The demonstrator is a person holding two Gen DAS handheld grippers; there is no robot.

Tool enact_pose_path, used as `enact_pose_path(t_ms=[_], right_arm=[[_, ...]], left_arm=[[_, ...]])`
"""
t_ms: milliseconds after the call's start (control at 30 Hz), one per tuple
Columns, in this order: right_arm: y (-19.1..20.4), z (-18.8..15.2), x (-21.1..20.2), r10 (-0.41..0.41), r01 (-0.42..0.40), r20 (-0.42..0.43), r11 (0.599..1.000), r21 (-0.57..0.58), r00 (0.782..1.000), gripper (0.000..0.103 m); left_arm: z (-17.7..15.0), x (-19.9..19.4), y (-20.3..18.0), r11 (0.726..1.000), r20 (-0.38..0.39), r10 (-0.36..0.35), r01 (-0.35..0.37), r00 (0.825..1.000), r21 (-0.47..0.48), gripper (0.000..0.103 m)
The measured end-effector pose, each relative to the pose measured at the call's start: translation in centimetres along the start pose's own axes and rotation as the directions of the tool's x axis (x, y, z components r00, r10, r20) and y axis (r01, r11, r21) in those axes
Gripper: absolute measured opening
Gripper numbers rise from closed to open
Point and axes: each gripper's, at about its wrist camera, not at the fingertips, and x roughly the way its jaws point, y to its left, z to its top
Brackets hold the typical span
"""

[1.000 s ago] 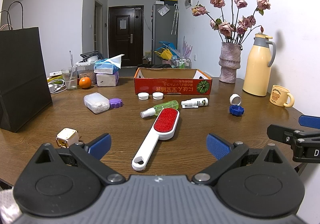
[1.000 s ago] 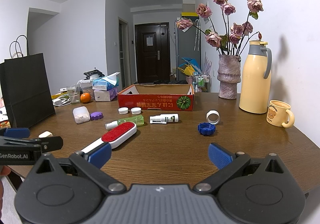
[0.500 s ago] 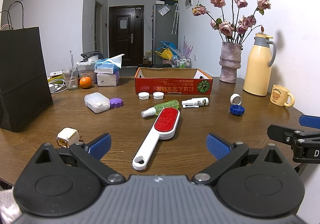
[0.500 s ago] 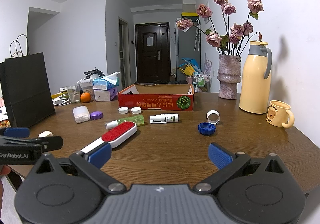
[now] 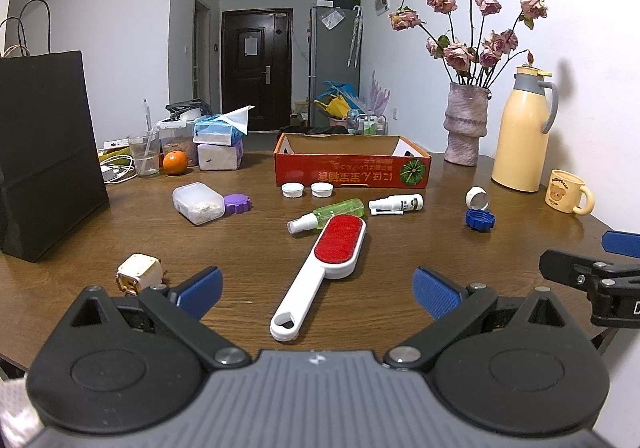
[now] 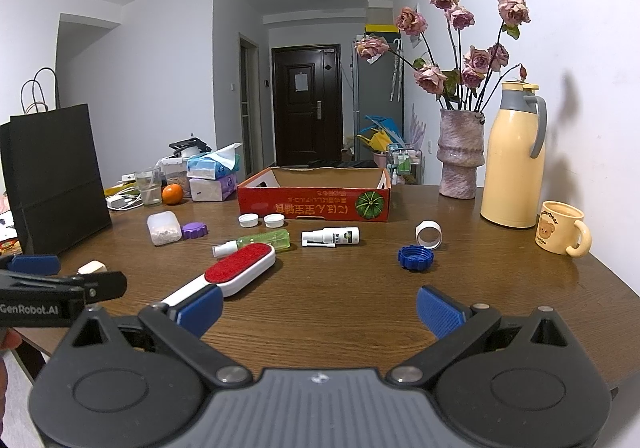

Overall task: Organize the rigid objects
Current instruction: 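Move the left tool toward the white plug adapter while the right tool approaches the lint brush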

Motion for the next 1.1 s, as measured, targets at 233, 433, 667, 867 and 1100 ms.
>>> enact_pose_path(t_ms=[233,433,667,867,1100], right_arm=[[0.4,0.1,0.8,0.009,-0.009,-0.007,1.0,0.001,1.0,0.103],[0.6,0.2,1.9,0.015,-0.015,-0.018,1.0,-0.003,1.0,0.103],[1.0,0.2,3.1,0.027,-0.027,-0.037,1.0,-0.009,0.999,0.103],[1.4,0.5,4.3,0.042,-0.042,-0.049,0.999,-0.016,0.998,0.103],[2.6,0.7,5.9,0.056,-0.058,-0.065,0.998,-0.034,0.996,0.103]], left_arm=[[0.0,1.1,0.4,1.0,-0.013,0.016,-0.016,1.0,-0.013,0.103],[0.1,1.9,0.9,0.999,-0.021,0.037,-0.037,0.999,-0.016,0.103],[0.3,2.8,1.7,0.998,-0.031,0.054,-0.054,0.998,-0.02,0.103],[0.3,3.7,2.7,0.997,-0.046,0.076,-0.077,0.996,-0.028,0.103],[0.3,4.8,4.2,0.994,-0.062,0.099,-0.102,0.993,-0.043,0.103]])
